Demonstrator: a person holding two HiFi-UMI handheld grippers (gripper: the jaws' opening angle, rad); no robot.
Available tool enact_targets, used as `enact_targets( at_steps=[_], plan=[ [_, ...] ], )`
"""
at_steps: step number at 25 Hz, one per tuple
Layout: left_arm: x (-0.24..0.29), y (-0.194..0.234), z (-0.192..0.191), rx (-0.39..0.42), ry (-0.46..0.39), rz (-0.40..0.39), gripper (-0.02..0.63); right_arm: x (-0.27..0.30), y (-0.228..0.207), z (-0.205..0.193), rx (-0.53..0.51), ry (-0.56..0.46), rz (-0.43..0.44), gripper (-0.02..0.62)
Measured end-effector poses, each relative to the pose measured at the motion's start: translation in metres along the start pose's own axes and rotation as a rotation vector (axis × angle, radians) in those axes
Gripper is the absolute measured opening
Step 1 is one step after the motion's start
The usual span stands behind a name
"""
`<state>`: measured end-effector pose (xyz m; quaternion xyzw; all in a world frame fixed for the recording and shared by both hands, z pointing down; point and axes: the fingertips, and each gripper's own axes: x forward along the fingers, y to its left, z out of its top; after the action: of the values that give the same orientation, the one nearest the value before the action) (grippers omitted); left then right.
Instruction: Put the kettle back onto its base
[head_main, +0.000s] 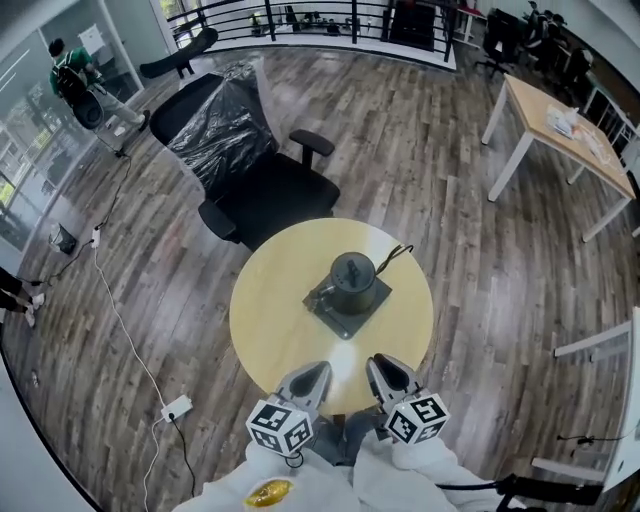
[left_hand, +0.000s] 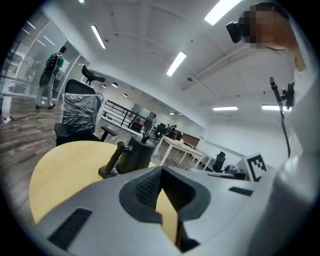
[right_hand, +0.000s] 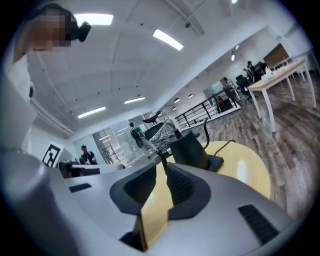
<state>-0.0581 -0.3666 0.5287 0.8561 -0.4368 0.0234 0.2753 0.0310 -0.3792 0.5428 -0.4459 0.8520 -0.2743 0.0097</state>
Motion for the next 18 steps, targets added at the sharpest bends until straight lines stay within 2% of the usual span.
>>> enact_targets(
  at_steps=[3, 8, 11, 18],
  plan=[
    [-0.017, -0.014, 0.006, 0.032, -0.009, -0.001, 0.0, -0.014, 0.014, 0.005, -0.135, -0.012, -0.026, 0.059],
    [-0.025, -0.025, 0.01, 0.221, -0.023, 0.082, 0.0, -0.017, 0.032, 0.021, -0.288, -0.066, -0.08, 0.012],
    [-0.024, -0.027, 0.013, 0.249, -0.04, 0.112, 0.0, -0.015, 0.038, 0.027, -0.287, -0.091, -0.081, 0.012],
    [-0.025, -0.025, 0.017, 0.254, -0.033, 0.099, 0.0, -0.012, 0.044, 0.027, -0.309, -0.076, -0.1, 0.012]
  ],
)
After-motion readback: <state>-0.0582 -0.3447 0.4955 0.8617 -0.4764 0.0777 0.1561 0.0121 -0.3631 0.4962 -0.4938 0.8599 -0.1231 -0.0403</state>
